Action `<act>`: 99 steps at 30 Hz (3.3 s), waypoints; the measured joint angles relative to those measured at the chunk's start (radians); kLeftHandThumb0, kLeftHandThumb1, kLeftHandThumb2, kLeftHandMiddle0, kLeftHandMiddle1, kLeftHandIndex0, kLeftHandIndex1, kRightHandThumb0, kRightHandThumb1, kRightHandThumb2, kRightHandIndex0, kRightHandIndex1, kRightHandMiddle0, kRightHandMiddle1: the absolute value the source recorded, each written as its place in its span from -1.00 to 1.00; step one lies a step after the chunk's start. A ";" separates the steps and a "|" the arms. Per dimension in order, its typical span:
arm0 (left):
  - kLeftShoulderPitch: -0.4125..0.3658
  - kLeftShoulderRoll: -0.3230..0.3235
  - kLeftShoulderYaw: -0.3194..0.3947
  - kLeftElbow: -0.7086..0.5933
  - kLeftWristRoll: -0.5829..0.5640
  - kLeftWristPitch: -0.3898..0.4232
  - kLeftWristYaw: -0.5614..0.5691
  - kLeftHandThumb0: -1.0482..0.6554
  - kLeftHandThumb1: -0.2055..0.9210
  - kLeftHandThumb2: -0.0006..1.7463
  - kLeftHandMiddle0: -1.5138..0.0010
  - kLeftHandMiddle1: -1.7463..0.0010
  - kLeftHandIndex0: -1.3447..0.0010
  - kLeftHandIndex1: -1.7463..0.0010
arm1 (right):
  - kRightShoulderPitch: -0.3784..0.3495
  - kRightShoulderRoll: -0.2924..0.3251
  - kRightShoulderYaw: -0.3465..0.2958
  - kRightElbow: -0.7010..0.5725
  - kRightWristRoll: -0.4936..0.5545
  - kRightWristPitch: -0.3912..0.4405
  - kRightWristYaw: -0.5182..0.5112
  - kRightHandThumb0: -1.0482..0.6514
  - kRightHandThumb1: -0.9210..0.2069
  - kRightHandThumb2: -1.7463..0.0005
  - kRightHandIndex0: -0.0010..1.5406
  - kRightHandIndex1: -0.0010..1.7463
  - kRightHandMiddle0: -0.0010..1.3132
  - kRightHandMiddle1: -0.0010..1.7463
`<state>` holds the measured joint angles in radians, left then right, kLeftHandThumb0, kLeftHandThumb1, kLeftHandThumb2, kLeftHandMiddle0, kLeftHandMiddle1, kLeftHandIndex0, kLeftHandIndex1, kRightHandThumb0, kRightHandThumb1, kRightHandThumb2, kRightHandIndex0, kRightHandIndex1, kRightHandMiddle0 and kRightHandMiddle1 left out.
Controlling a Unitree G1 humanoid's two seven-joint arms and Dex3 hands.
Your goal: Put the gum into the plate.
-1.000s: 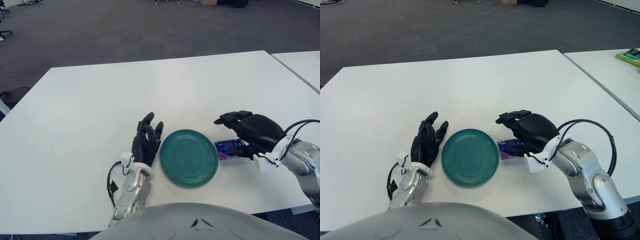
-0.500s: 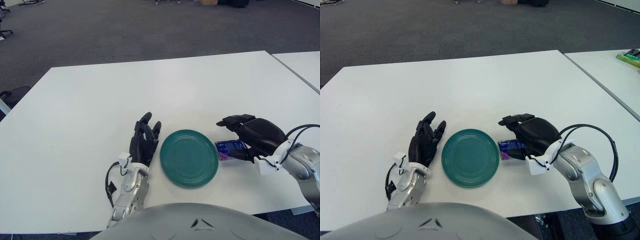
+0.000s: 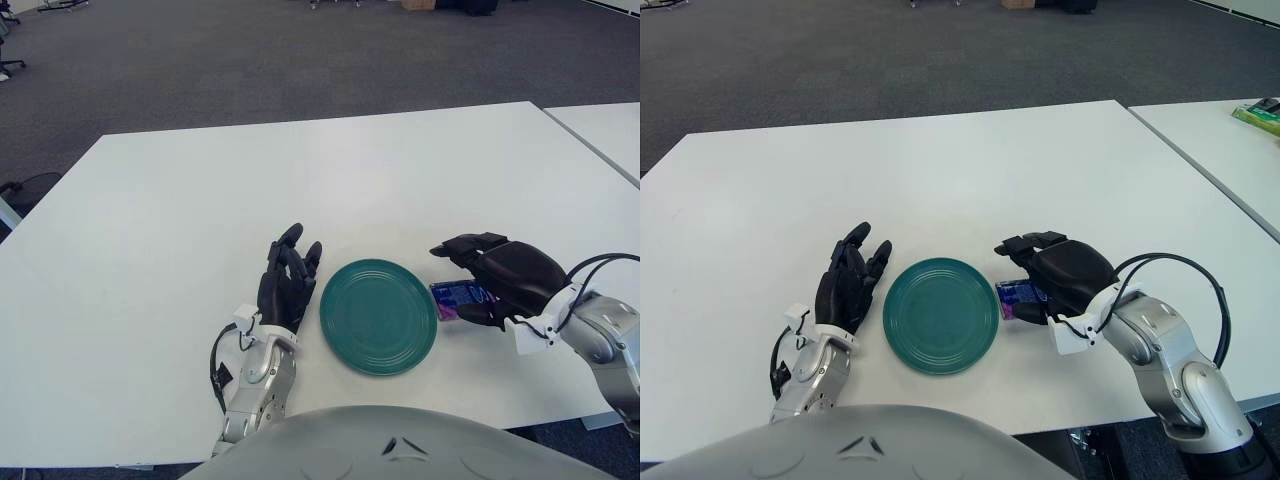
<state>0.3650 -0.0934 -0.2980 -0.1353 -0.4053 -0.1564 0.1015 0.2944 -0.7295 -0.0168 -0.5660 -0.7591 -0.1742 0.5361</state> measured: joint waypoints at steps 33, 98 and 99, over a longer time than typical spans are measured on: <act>0.025 -0.001 0.009 -0.051 0.001 0.044 -0.002 -0.60 1.00 -0.11 0.32 0.99 0.90 0.08 | -0.003 0.002 0.084 0.092 -0.097 0.009 -0.023 -0.88 -1.00 -0.01 -0.59 -0.99 -1.00 -0.26; 0.085 -0.013 0.027 -0.124 0.024 0.101 -0.032 -0.61 1.00 -0.09 0.33 1.00 0.90 0.08 | -0.318 -0.009 0.300 0.799 -0.139 -0.180 -0.605 -0.23 -0.52 0.00 -0.13 1.00 -0.43 0.99; 0.086 -0.013 0.027 -0.128 0.027 0.104 -0.032 -0.61 1.00 -0.10 0.33 1.00 0.89 0.07 | -0.326 -0.010 0.302 0.815 -0.139 -0.173 -0.614 -0.24 -0.50 -0.02 -0.12 1.00 -0.42 0.99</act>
<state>0.4507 -0.1068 -0.2707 -0.2631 -0.3786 -0.0529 0.0695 -0.0312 -0.7395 0.2848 0.2492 -0.8977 -0.3472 -0.0779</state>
